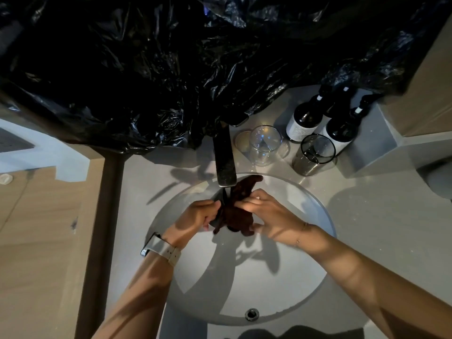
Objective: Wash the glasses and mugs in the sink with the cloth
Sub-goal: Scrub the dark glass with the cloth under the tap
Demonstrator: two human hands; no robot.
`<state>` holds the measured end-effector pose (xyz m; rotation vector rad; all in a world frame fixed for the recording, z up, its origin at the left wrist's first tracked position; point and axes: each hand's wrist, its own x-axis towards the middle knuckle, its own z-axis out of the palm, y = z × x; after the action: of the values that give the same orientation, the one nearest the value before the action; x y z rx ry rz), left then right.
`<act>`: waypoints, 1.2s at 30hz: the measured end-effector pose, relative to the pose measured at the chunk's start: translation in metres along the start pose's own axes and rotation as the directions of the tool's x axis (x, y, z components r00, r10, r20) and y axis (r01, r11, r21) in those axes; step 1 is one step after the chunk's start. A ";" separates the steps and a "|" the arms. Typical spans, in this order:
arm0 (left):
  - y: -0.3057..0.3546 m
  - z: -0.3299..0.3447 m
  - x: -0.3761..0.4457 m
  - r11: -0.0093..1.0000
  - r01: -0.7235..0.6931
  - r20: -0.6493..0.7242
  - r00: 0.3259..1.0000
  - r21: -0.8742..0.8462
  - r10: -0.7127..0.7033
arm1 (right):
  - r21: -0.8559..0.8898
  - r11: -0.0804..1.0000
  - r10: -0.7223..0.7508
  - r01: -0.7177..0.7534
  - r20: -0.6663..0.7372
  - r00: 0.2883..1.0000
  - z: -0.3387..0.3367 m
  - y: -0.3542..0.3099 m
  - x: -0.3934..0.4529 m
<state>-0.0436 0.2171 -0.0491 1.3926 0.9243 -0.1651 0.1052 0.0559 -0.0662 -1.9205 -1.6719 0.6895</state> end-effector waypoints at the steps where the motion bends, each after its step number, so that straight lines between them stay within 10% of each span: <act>1: 0.001 -0.003 0.000 1.000 -0.015 0.034 0.999 0.015 0.015 | -0.082 0.996 -0.043 0.045 0.022 0.999 0.001 0.003 0.005; 9: 0.019 -0.011 0.004 0.999 0.016 0.060 0.998 0.049 -0.019 | 0.173 0.964 0.207 -0.203 -0.005 0.978 0.019 -0.010 0.013; 13: 0.016 -0.008 0.012 0.985 0.060 0.046 0.998 -0.164 -0.053 | 0.738 0.584 0.502 -0.338 -0.002 0.865 0.021 -0.016 0.020; 18: -0.004 0.002 0.016 0.967 -0.223 -0.260 0.933 0.121 0.248 | 0.938 0.158 0.674 -0.307 0.125 0.728 0.020 -0.019 0.017; 22: -0.013 0.022 -0.008 0.985 0.015 -0.055 0.998 -0.171 -0.024 | 0.969 -0.051 0.735 -0.241 0.200 0.648 0.025 -0.022 0.021; 31: 0.006 0.032 0.006 0.955 0.086 -0.137 0.982 -0.284 -0.129 | 0.889 0.283 0.468 -0.359 0.199 0.861 0.030 -0.027 0.023; 36: 0.000 0.031 0.013 0.969 0.116 -0.165 0.974 -0.217 -0.154 | 0.914 0.198 0.514 -0.354 0.211 0.831 0.035 -0.030 0.024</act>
<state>-0.0203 0.1948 -0.0603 1.1659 1.1558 -0.0442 0.0626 0.0847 -0.0742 -1.3955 -0.2665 1.3262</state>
